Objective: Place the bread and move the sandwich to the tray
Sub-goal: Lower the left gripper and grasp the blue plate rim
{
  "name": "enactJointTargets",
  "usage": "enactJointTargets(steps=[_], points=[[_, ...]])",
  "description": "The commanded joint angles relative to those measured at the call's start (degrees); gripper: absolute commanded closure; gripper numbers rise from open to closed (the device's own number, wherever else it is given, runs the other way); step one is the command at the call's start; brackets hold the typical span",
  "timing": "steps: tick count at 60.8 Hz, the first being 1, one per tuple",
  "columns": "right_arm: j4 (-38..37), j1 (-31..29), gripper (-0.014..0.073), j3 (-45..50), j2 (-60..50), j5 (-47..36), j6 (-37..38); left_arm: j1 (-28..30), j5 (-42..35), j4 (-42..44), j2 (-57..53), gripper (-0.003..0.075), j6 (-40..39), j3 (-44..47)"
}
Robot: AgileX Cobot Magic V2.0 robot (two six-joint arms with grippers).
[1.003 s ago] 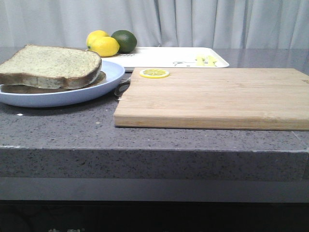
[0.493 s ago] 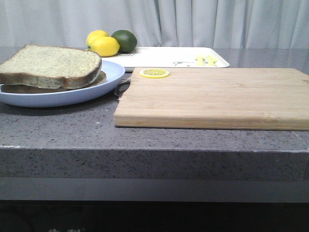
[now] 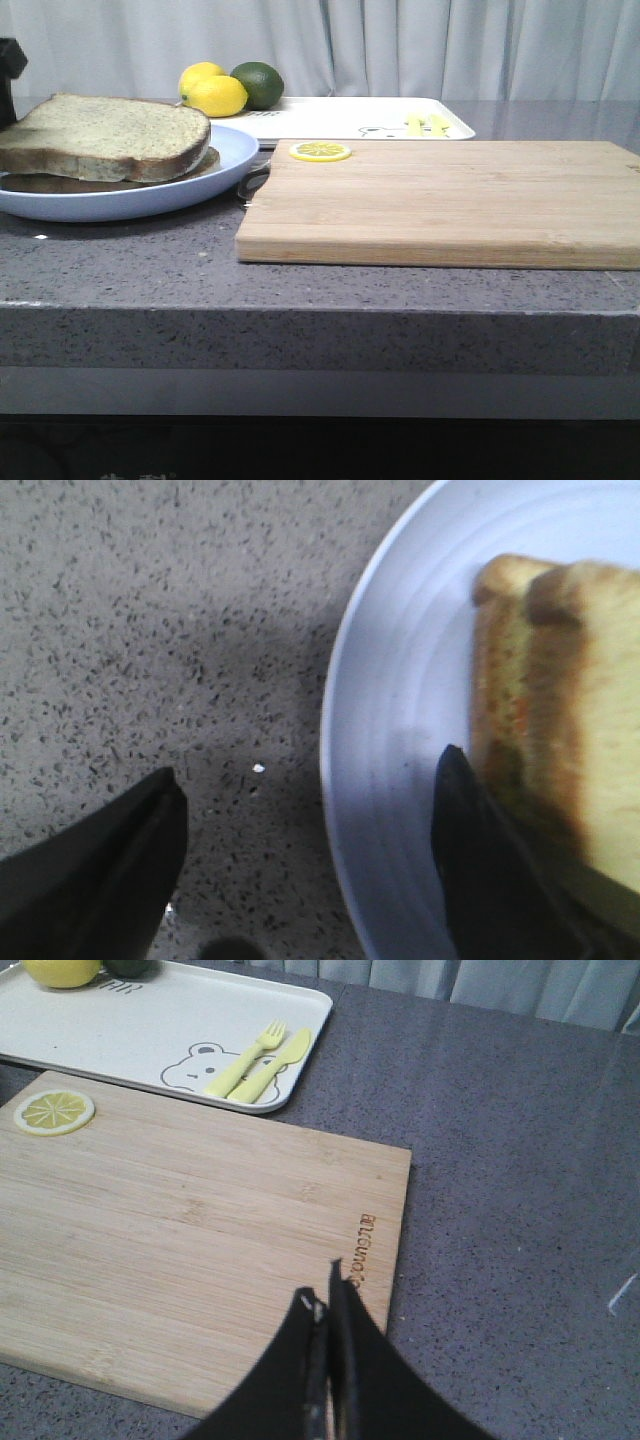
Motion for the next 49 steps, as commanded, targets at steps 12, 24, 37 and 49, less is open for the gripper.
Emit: enactJointTargets(steps=[12, 24, 37, 49], points=[[0.16, 0.01, 0.0703, -1.48, 0.15, -4.92, 0.01, 0.36, -4.36, 0.58, 0.14, 0.0225, -0.13, -2.08], [0.16, 0.01, 0.0703, -1.48, 0.15, -4.98, 0.01, 0.26, -4.48, -0.13, 2.36, 0.0277, -0.13, -2.08], [0.16, 0.01, 0.0703, -1.48, 0.15, -4.93, 0.01, 0.26, -4.86, -0.13, 2.59, 0.059, -0.13, -2.08], [0.16, 0.01, 0.0703, -1.48, 0.15, -4.93, 0.01, 0.26, -4.86, -0.87, 2.59, 0.0738, -0.13, -2.08]])
